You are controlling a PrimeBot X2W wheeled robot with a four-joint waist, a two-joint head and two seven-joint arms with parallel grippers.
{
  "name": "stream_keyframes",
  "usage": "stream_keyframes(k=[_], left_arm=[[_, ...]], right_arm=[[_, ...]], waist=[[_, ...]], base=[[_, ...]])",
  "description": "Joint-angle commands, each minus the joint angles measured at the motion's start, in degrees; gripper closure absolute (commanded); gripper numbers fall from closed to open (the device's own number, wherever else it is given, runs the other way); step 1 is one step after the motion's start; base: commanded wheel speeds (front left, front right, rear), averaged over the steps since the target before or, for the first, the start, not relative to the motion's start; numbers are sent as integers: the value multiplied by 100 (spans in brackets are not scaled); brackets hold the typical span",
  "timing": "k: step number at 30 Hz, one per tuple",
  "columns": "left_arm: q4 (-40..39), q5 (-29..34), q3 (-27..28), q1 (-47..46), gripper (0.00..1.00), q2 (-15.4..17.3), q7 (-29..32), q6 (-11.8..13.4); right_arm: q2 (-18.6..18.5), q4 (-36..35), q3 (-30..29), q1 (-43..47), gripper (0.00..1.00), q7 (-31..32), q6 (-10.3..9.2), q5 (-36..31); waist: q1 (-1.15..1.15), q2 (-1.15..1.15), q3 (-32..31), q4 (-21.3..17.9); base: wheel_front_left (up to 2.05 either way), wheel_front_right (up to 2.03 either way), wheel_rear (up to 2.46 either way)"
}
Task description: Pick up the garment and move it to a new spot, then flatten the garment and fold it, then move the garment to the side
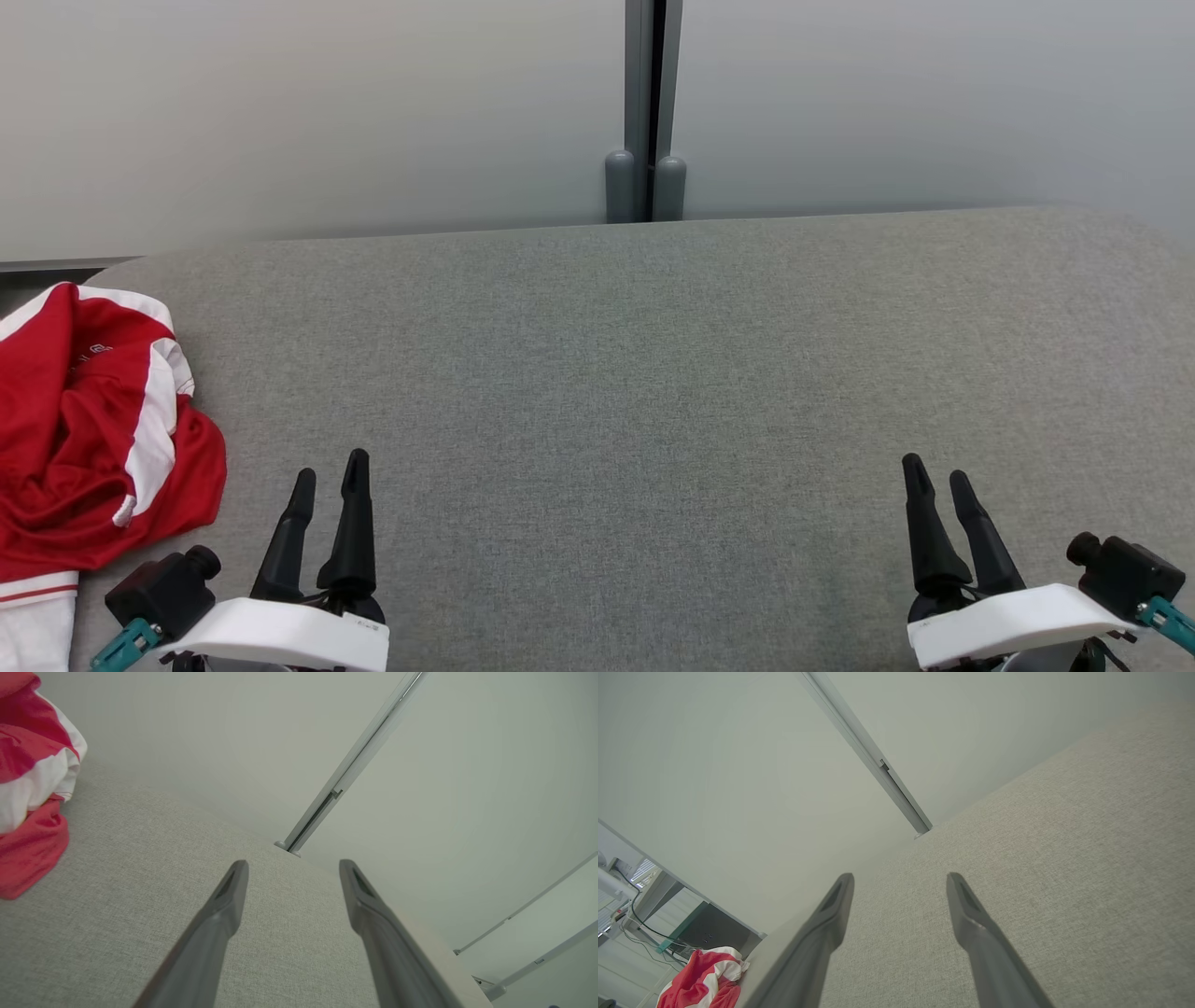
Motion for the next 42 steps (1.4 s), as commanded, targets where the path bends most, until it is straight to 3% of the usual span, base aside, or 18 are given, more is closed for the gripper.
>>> stream_keyframes(k=[1,26,42], left_arm=[[-108,219,-27,-22,0,35,-61,-6],[-263,1601,-283,100,0,41,-419,83],[-182,1975,-181,228,0,45,-631,9]], right_arm=[[-35,-99,53,-36,0,-82,1,-212],[-40,-251,367,28,0,-436,1,-1567],[-41,-242,412,77,0,-649,1,-2076]], waist=[[0,0,12,-5],[0,0,81,-45],[0,0,79,-70]], base=[[0,0,0],[0,0,0],[0,0,0]])
